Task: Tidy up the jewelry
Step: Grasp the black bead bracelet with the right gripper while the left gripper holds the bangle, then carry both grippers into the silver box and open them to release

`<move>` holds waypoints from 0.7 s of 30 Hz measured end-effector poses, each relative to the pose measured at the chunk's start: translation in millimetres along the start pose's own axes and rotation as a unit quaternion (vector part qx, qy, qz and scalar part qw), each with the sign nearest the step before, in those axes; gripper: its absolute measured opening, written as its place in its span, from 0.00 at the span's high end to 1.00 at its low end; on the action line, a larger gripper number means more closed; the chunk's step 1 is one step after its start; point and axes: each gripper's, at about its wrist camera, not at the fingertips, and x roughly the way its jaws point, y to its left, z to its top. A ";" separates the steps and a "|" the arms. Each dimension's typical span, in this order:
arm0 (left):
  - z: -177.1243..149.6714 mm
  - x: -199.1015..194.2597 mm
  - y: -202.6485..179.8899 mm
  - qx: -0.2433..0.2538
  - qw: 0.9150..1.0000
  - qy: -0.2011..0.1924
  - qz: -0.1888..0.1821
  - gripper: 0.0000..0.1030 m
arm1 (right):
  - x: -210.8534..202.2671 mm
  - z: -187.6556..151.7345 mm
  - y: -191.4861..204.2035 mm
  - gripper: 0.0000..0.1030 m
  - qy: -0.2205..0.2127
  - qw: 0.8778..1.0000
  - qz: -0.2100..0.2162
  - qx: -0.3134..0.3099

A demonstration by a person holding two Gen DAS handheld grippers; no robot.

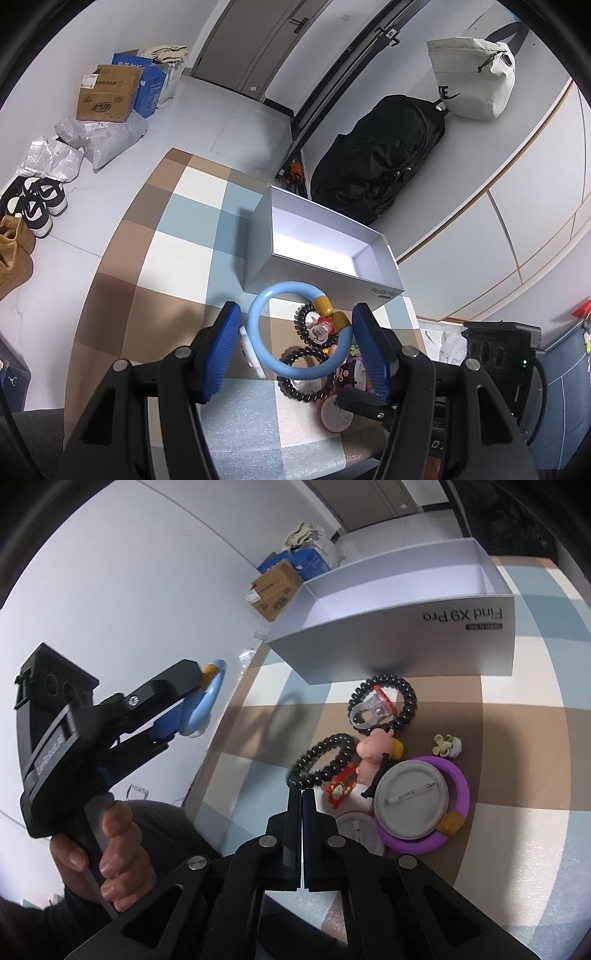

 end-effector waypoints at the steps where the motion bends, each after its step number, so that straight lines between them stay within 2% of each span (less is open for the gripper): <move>1: 0.2 -0.4 0.9 -0.003 1.000 0.000 -0.001 0.44 | -1.6 0.1 1.0 0.99 -0.004 1.000 -0.001 -0.003; 4: 0.7 -0.7 2.0 -0.007 1.000 -0.001 -0.001 0.44 | -11.5 1.8 3.2 0.96 -0.025 1.000 -0.013 -0.010; 5: 0.7 -0.6 2.2 -0.008 1.000 -0.002 -0.002 0.44 | -13.7 2.5 1.8 0.91 -0.028 0.999 -0.014 -0.007; 6: 1.0 -0.6 2.5 -0.009 1.000 -0.001 -0.003 0.44 | -12.7 4.5 0.9 0.79 -0.028 0.999 -0.019 -0.003; 8: 1.0 -0.4 2.1 -0.010 1.000 -0.001 -0.004 0.44 | -10.6 7.4 -2.4 0.67 -0.022 1.000 -0.021 0.006; 14: 1.7 -2.1 2.1 -0.008 1.000 -0.003 -0.007 0.44 | 7.9 15.7 1.5 0.66 0.005 0.999 -0.048 0.003; 17: 2.4 -2.8 3.8 -0.012 1.000 -0.004 -0.009 0.44 | 18.2 20.0 5.0 0.67 0.017 0.997 -0.075 -0.003; 19: 2.5 -2.8 4.4 -0.011 1.000 -0.003 -0.008 0.44 | 22.6 21.0 9.9 0.71 0.022 0.995 -0.091 -0.019; 21: 2.8 -3.1 5.0 -0.010 1.000 -0.003 -0.008 0.44 | 27.7 21.7 16.6 0.84 0.029 0.991 -0.122 -0.039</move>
